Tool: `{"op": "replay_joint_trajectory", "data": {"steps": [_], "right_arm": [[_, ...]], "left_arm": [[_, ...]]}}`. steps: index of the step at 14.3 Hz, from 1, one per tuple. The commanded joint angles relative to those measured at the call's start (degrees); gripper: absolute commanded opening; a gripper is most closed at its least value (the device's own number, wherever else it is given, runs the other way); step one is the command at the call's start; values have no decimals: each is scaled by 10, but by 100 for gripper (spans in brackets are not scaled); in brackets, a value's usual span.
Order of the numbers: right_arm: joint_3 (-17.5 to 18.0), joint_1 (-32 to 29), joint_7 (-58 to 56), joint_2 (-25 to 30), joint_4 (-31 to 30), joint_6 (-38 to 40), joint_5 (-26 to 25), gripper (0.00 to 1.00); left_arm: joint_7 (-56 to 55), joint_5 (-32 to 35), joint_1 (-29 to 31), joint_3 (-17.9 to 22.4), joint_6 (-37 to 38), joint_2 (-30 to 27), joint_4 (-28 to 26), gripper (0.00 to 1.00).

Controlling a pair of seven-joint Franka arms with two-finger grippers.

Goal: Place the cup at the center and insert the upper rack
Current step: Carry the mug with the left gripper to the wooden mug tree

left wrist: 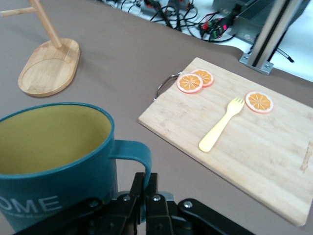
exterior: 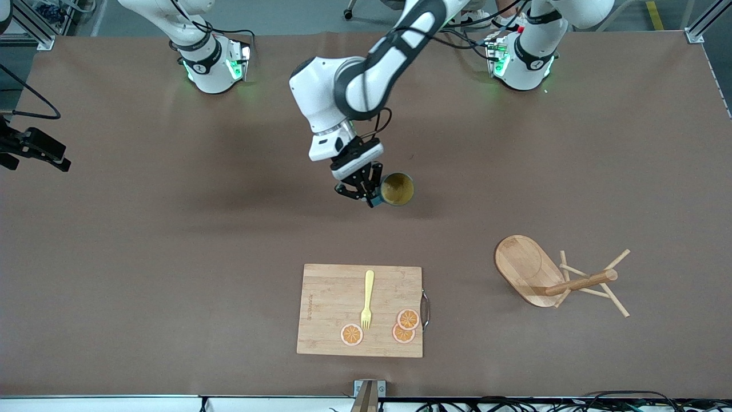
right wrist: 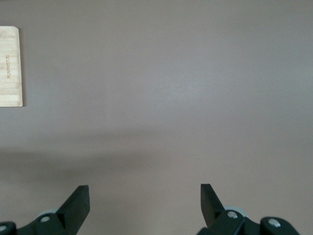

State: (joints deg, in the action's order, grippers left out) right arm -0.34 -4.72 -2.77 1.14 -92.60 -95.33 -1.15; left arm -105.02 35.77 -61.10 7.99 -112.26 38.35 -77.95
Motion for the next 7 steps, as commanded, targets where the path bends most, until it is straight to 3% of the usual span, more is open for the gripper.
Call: {"op": "replay_joint_trajectory", "data": {"steps": [1, 7], "right_arm": [[2, -1, 1, -3, 6, 1, -11, 100], [1, -1, 1, -3, 6, 1, -11, 100]], "left_arm": [[55, -80, 42, -4, 1, -57, -21, 0], [85, -242, 143, -6, -4, -162, -61, 0]]}}
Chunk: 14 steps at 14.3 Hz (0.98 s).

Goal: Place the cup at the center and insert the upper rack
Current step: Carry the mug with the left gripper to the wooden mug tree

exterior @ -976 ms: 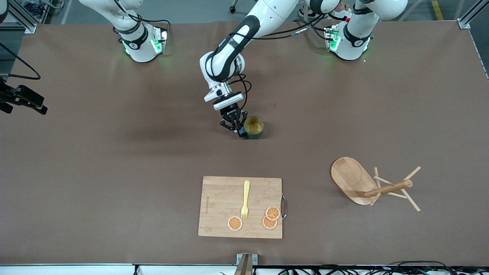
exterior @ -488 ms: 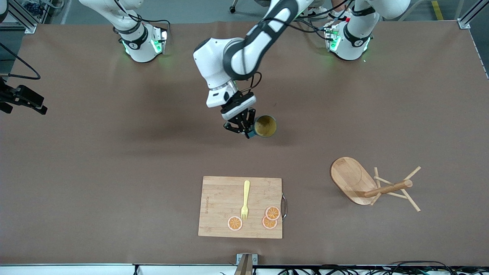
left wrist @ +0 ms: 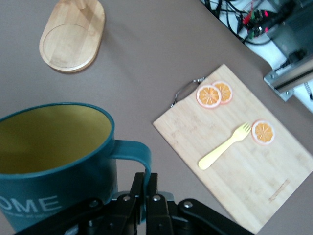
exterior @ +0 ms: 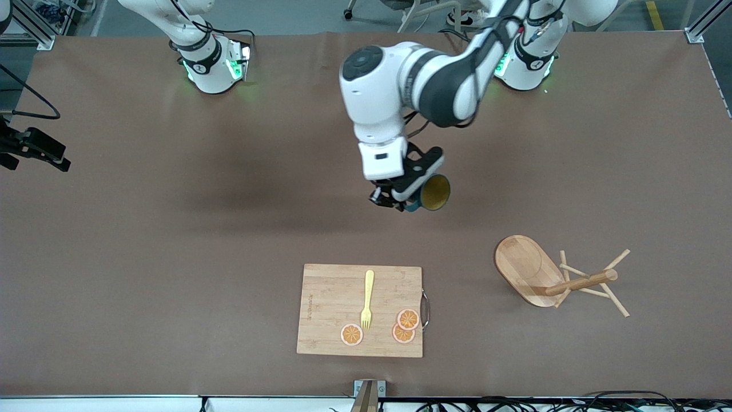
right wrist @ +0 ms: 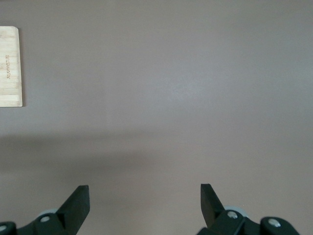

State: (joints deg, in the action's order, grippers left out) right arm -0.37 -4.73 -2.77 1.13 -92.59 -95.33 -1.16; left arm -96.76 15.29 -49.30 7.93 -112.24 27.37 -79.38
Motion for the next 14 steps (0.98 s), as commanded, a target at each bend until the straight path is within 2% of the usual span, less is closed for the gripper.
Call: {"op": "replay_joint_trajectory", "data": {"steps": [1, 6, 10, 14], "right_arm": [[2, -2, 1, -3, 6, 1, -10, 100], [2, -2, 0, -3, 5, 1, -10, 100], [2, 1, 1, -3, 6, 0, -10, 100], [2, 3, 2, -7, 10, -1, -9, 100]], "left_arm": [[3, -67, 40, -5, -5, -70, -61, 0], [123, -219, 124, -5, -6, -136, -127, 0], [198, -360, 198, -5, -5, -144, -133, 0], [274, -458, 256, -5, -5, -126, -134, 1]]}}
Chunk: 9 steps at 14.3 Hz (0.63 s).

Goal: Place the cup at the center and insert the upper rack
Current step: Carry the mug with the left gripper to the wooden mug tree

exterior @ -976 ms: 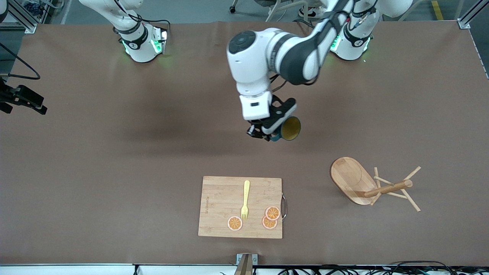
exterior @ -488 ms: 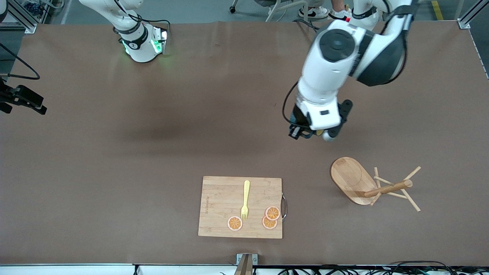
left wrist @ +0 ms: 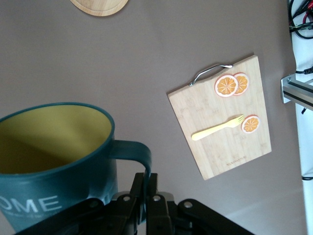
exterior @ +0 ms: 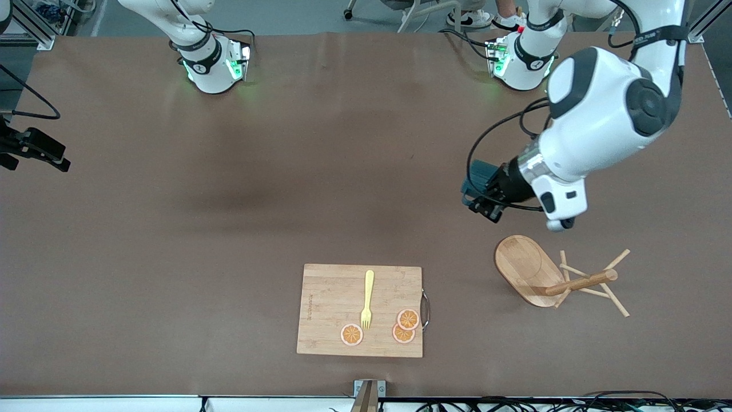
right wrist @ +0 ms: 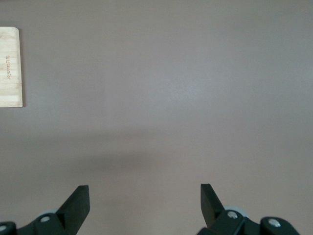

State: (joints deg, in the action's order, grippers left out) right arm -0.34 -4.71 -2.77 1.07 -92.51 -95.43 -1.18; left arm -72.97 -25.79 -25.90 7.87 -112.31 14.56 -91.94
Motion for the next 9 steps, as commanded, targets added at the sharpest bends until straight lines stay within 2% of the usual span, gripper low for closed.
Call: {"op": "replay_joint_trajectory", "data": {"steps": [1, 9], "right_arm": [[3, 1, 2, -5, 15, 3, -8, 100], [7, 8, 4, 15, 15, 24, 0, 100]], "left_arm": [[55, -64, 31, -3, -5, 7, -7, 1], [200, -154, 126, -3, -5, 47, 12, 2]]}}
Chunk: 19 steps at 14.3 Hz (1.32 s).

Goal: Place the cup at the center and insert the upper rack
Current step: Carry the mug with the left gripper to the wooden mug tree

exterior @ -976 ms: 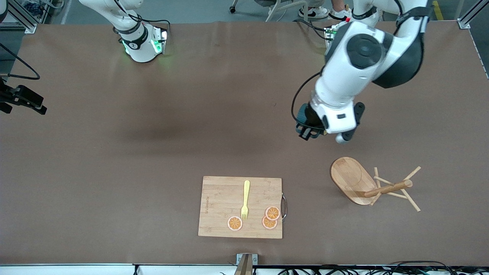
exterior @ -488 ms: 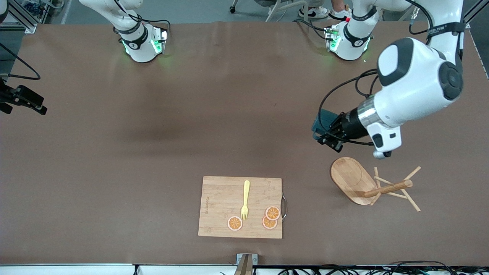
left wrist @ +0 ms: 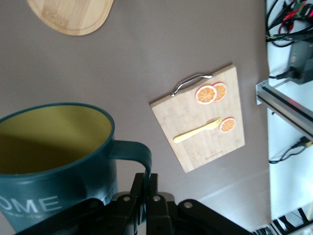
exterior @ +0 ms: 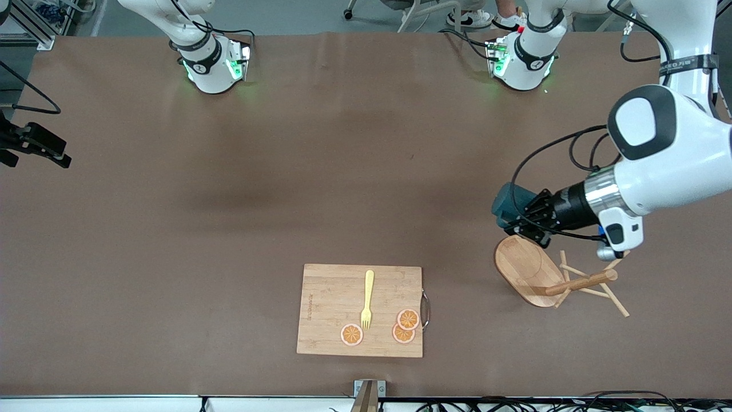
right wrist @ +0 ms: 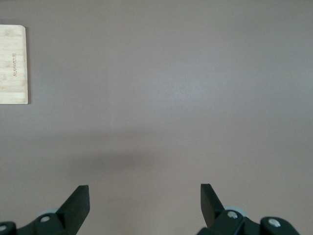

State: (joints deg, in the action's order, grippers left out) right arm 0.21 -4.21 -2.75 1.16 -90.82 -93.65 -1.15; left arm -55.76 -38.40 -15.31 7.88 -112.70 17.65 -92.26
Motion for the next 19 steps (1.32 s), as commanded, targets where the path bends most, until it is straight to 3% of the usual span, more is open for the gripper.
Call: {"op": "replay_joint_trajectory", "data": {"steps": [1, 5, 10, 19], "right_arm": [[1, 4, 3, 25, -14, 1, 1, 100], [-1, 3, 5, 39, -39, -29, 3, 100], [-3, 1, 5, 68, -72, -25, 1, 100], [0, 3, -3, 63, -53, -20, -6, 100]], "left_arm": [[39, -33, 28, -3, -1, 21, 16, 2], [48, -61, 40, -3, -2, 39, 17, 2], [50, -80, 53, -3, -20, 77, 68, 2], [76, -104, 54, -4, -62, 90, 69, 2]]}}
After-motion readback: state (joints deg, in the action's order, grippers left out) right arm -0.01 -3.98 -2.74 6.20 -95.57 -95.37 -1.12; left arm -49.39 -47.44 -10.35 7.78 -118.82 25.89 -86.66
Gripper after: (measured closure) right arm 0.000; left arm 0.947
